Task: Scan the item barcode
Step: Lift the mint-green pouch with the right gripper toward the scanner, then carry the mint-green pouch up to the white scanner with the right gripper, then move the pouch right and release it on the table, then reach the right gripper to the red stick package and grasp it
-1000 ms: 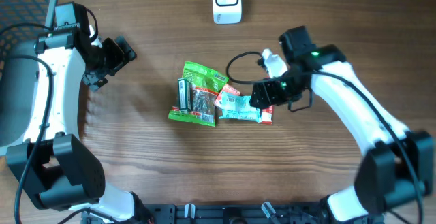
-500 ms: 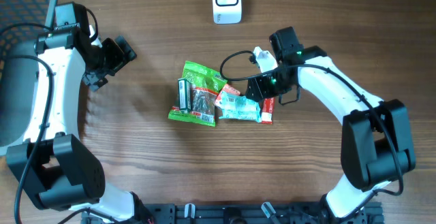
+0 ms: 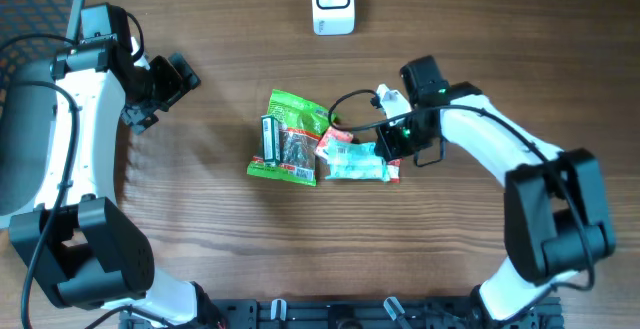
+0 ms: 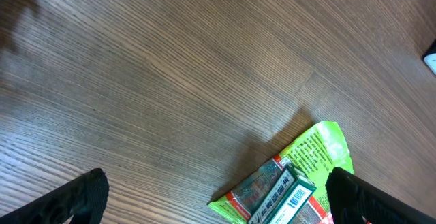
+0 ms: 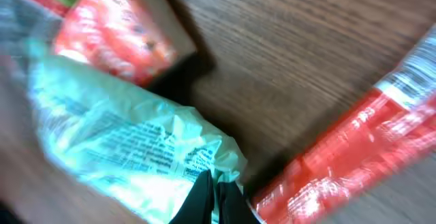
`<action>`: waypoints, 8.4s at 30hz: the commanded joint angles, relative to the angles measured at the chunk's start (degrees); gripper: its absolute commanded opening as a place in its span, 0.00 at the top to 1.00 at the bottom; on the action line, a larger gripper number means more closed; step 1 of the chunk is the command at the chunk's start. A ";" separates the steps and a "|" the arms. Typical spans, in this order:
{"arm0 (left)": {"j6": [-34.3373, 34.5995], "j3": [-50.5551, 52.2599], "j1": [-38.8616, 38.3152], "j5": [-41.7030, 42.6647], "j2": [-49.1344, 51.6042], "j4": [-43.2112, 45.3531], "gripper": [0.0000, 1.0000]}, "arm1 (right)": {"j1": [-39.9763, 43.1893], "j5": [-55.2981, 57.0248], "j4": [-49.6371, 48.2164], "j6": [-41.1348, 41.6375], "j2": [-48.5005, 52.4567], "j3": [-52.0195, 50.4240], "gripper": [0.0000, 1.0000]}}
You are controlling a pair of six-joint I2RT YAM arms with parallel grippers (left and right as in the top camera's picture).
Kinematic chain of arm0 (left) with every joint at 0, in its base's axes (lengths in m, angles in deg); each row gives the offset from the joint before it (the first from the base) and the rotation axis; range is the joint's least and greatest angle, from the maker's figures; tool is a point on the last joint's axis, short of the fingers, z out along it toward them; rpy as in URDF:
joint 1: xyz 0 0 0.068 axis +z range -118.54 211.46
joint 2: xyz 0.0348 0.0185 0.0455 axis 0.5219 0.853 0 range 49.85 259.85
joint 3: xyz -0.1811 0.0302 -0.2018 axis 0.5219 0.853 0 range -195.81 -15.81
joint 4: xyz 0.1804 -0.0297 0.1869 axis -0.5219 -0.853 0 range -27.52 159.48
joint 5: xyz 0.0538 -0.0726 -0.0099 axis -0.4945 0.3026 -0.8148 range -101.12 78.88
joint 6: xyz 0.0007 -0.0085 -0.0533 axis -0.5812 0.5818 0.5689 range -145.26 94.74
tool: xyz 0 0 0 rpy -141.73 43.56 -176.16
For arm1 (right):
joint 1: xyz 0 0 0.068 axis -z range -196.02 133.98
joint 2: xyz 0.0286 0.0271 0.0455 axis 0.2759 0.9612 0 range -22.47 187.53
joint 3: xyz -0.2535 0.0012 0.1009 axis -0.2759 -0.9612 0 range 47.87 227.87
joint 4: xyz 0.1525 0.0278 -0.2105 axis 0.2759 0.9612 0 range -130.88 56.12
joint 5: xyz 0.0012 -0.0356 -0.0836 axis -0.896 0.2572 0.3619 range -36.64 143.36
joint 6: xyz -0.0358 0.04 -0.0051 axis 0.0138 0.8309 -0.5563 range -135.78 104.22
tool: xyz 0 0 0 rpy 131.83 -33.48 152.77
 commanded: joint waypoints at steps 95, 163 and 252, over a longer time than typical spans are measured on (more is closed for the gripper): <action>-0.48 0.26 0.04 0.46 0.48 0.17 0.00 | -0.24 -15.32 7.82 -4.22 -28.20 -0.94 0.96; -0.48 0.26 0.04 0.46 0.48 0.17 0.00 | -18.36 78.51 -61.51 -62.93 43.63 49.81 0.96; -0.48 0.26 0.04 0.46 0.48 0.17 0.00 | -9.18 22.47 25.62 19.43 7.34 24.09 0.27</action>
